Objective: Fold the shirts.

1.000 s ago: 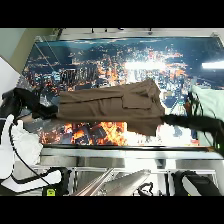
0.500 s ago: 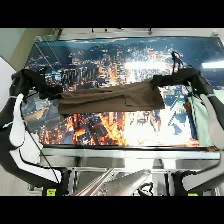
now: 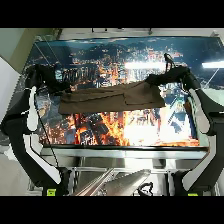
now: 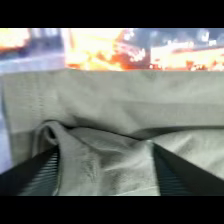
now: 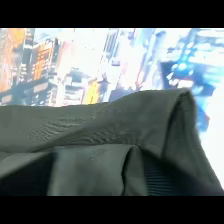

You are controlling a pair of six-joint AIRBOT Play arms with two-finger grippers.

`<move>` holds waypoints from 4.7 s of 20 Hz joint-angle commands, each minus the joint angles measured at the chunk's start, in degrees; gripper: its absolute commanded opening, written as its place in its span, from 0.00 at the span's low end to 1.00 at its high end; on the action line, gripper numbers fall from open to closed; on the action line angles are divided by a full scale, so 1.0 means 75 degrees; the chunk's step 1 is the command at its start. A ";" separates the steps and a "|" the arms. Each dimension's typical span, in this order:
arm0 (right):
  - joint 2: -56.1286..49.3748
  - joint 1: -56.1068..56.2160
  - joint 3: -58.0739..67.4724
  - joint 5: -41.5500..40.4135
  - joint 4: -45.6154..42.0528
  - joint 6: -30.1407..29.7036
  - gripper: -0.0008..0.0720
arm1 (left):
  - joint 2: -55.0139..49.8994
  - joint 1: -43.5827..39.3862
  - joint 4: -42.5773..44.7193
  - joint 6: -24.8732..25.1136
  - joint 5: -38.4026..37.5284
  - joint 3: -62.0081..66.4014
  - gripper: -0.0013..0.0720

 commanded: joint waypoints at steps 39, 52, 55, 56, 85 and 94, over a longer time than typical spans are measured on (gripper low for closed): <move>0.1816 -0.0793 0.1580 -0.5190 -0.0600 0.1897 0.03 | -0.1900 -0.5397 -0.2264 0.0064 -0.2043 0.1737 0.04; 0.2209 0.0618 0.1556 -0.4943 -0.0236 0.2637 0.03 | 0.1807 -0.2911 -0.3048 0.0498 -0.0332 0.1349 0.04; 0.2066 0.1915 0.1556 -0.3057 0.0254 0.2637 0.03 | 0.4281 -0.1370 -0.3031 0.0498 0.0090 0.1346 0.04; 0.1909 0.2509 0.1556 -0.2087 0.0291 0.2629 0.03 | 0.4966 -0.0947 -0.3028 0.0498 0.0096 0.1346 0.04; -0.0921 0.2165 0.1003 -0.2777 -0.0501 0.3995 0.87 | 1.0258 0.1539 -0.3002 0.1620 -0.0877 -0.3264 0.04; -0.0697 0.2346 0.1495 -0.2337 0.0233 0.3226 0.03 | 1.0258 0.1539 -0.3013 0.1617 -0.0758 -0.3261 0.04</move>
